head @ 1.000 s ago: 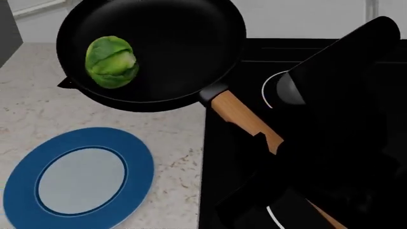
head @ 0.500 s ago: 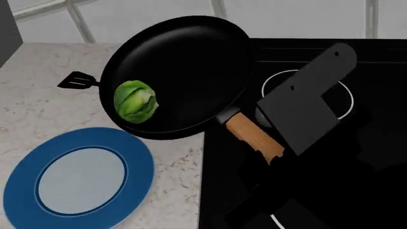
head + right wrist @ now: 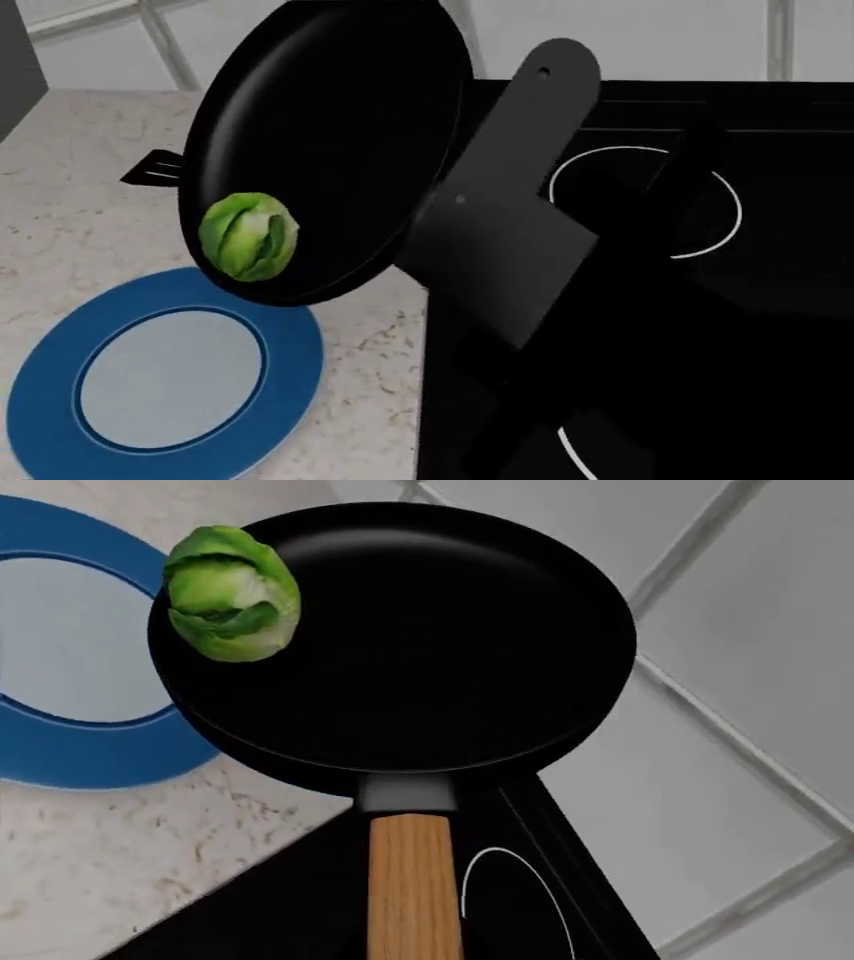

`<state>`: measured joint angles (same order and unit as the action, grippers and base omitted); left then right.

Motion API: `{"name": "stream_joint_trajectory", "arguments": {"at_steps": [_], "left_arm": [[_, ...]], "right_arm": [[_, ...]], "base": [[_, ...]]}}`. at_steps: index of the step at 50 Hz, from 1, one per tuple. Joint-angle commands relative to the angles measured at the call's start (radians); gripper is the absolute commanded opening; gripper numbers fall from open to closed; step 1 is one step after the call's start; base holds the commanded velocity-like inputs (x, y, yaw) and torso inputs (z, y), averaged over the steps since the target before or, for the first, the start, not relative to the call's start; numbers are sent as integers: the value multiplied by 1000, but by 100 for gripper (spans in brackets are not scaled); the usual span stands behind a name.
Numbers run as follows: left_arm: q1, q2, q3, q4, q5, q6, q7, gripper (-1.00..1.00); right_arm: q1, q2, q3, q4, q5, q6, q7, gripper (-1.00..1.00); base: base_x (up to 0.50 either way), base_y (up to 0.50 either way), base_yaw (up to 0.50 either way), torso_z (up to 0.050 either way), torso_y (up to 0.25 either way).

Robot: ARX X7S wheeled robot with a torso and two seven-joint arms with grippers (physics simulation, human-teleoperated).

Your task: Pick up the pan and dump the vegetables in it onto the plate. Then return the pan to the stove.

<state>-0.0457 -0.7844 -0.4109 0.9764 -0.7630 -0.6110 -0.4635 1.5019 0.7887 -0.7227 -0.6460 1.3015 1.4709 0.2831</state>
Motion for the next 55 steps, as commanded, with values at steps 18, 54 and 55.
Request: {"name": "stream_joint_trajectory", "arguments": {"at_steps": [18, 54, 55], "left_arm": [[44, 6, -2, -4, 8, 37, 10, 100], [81, 15, 11, -5, -9, 69, 14, 100], [82, 14, 11, -5, -9, 69, 14, 100]], "right_arm": [[243, 1, -158, -80, -266, 9, -28, -100], [397, 18, -411, -112, -462, -84, -87, -100], [408, 13, -429, -119, -476, -78, -86, -100]], "base": [[0, 0, 0, 1, 2], [0, 0, 0, 1, 2], [0, 0, 0, 0, 0]]}}
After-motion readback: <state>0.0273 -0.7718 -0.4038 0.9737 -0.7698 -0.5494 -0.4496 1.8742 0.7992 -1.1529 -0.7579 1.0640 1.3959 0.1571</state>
